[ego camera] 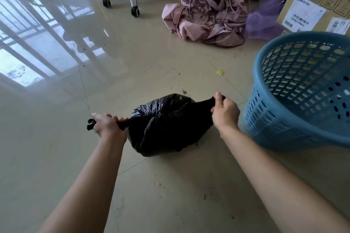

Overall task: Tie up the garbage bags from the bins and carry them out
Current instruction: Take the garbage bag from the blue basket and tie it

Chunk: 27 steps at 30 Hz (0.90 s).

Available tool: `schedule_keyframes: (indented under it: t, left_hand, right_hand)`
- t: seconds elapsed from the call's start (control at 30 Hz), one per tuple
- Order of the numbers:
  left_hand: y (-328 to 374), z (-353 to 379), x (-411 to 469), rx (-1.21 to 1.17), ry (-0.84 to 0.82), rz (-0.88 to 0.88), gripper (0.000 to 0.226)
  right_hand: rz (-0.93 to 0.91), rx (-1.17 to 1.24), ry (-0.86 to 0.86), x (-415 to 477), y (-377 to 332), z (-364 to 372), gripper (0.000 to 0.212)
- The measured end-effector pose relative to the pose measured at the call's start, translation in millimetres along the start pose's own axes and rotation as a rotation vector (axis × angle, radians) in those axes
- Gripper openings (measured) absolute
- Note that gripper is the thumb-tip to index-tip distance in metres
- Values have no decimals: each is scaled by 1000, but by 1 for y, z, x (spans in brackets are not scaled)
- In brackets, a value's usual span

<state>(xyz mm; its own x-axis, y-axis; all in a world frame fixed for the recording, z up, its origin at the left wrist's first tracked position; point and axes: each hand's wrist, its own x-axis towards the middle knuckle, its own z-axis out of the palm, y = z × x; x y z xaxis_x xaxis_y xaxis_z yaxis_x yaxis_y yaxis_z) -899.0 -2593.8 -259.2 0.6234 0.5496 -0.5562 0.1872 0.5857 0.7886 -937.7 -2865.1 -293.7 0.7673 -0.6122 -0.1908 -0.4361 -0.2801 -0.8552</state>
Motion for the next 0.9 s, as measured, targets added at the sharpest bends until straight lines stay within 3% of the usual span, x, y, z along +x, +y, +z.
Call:
schedule_keyframes:
  t: [0.1, 0.23, 0.37, 0.5, 0.53, 0.6, 0.7, 0.73, 0.77, 0.83, 0.9]
  left_hand:
    - [-3, 6, 2, 168, -77, 153, 53]
    - [7, 6, 8, 936, -220, 322, 85]
    - [19, 19, -6, 1322, -233, 360, 115]
    - [32, 26, -28, 1714, -266, 371, 115]
    - [35, 24, -29, 1732, -315, 299, 111]
    - [37, 18, -25, 1622, -487, 195, 91]
    - [27, 13, -19, 1176, -731, 134, 51]
    - [22, 12, -17, 1047, -763, 101, 51]
    - [16, 11, -14, 987, -772, 87, 52]
    - [6, 7, -9, 1093, -688, 178, 35]
    - [-4, 2, -4, 1235, -545, 279, 20]
  right_hand:
    - [11, 211, -59, -3, -8, 4, 50]
    - [-112, 188, -216, -2, -25, -2, 56]
    - [-3, 56, -418, -4, -43, -2, 81]
    - [60, -297, -510, -7, -43, 2, 117]
    - [58, -363, -503, -9, -40, 4, 116]
    - [51, -301, -526, -10, -31, 9, 91]
    - [25, -30, -571, -10, -20, 16, 43]
    - [32, 73, -539, -11, -19, 18, 34]
    - [43, 185, -505, -11, -19, 19, 28]
    - [43, 336, -424, -13, -21, 21, 19]
    - [-39, 313, -320, -13, -22, 22, 9]
